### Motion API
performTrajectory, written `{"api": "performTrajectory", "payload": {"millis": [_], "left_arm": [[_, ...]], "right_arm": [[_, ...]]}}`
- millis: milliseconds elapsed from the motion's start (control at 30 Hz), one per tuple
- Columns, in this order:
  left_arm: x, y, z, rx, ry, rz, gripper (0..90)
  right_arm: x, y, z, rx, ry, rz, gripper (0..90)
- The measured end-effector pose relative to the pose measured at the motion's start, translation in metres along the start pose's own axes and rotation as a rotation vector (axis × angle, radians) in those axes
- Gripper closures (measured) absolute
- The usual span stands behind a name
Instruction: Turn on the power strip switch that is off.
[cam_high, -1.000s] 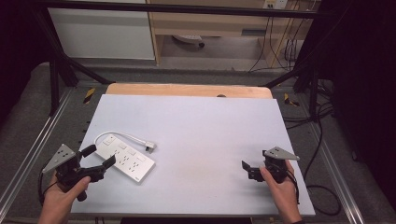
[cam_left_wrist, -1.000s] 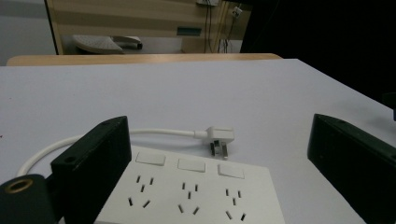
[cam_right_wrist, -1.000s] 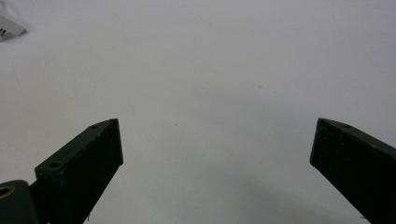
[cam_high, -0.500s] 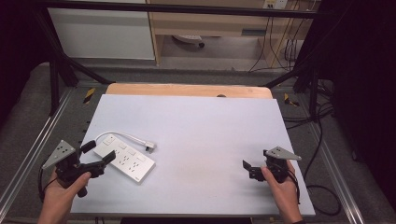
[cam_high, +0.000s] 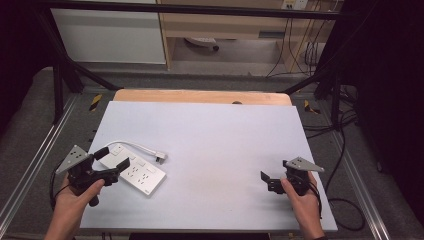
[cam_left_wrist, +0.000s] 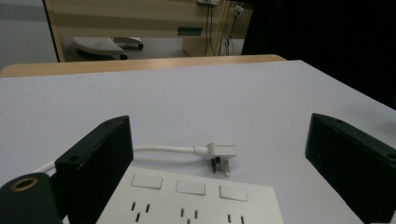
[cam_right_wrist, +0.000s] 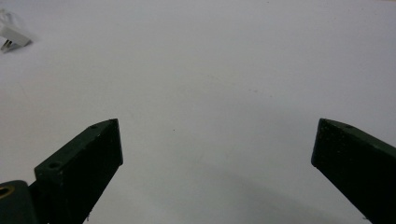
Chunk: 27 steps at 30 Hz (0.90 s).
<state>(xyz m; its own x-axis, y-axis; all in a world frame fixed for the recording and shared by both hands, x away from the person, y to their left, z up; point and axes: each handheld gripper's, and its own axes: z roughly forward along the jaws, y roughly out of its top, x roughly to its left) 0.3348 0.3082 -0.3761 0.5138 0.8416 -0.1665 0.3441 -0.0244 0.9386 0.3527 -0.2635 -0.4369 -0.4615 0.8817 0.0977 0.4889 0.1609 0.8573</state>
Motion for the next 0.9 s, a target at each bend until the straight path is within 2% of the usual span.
{"api": "performTrajectory", "payload": {"millis": [300,567,733,900], "left_arm": [[-0.005,0.000,0.017,0.034,-0.017,0.019,7.5],[-0.009,0.001,0.026,0.044,-0.008,0.021,8.8],[-0.009,0.003,0.031,0.054,-0.008,0.037,13.8],[-0.010,0.003,0.034,0.060,-0.012,0.035,15.2]], "right_arm": [[0.000,0.000,-0.001,-0.005,0.003,-0.002,2.4],[0.000,0.000,-0.001,-0.005,0.006,-0.001,2.5],[0.000,0.001,-0.002,-0.007,0.010,-0.003,2.4],[0.000,0.001,-0.002,-0.006,0.012,-0.002,2.4]]}}
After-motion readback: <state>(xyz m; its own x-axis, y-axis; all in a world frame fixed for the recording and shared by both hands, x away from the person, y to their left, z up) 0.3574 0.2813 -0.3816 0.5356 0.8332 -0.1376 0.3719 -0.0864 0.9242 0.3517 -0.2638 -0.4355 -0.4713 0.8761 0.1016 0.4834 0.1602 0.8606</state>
